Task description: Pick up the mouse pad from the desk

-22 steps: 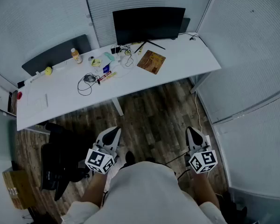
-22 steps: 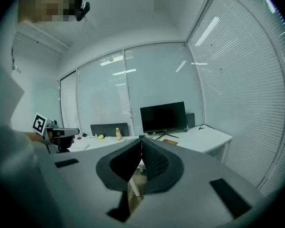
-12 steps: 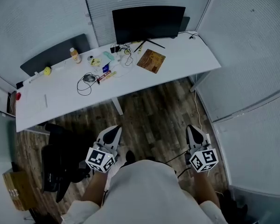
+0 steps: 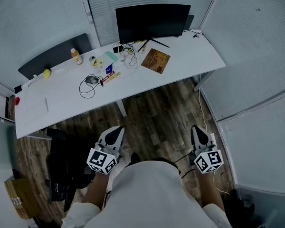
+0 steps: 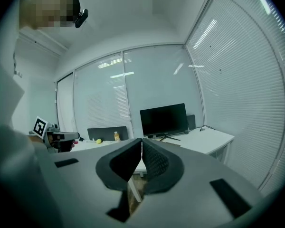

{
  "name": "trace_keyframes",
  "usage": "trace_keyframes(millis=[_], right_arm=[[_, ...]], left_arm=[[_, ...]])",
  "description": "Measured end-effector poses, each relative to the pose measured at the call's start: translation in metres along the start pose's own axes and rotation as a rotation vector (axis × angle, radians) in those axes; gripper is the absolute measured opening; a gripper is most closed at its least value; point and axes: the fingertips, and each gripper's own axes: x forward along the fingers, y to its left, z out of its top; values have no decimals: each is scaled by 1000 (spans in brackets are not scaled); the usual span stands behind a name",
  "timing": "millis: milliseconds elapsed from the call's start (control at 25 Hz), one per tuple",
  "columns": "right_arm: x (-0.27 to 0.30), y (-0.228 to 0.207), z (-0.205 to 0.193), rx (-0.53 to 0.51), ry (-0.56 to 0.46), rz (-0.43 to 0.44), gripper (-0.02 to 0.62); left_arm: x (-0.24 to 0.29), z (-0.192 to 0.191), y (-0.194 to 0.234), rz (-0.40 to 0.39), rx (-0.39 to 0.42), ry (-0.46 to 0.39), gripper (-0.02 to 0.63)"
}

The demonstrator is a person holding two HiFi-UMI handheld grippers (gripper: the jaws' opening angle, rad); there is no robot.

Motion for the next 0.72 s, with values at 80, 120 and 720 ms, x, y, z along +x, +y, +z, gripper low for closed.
trace_keyframes(millis=[80,120,720], right_arm=[[6,8,-4,3,5,17,29],[9,12,-6,6,5,21,29],[50,6,-6,-30,32,27,29]], left_arm=[[-1,-2,7,-10,0,5,17],[-1,-3,10,-15,1,8,17],[34,-3,40,-36,2,26,17]])
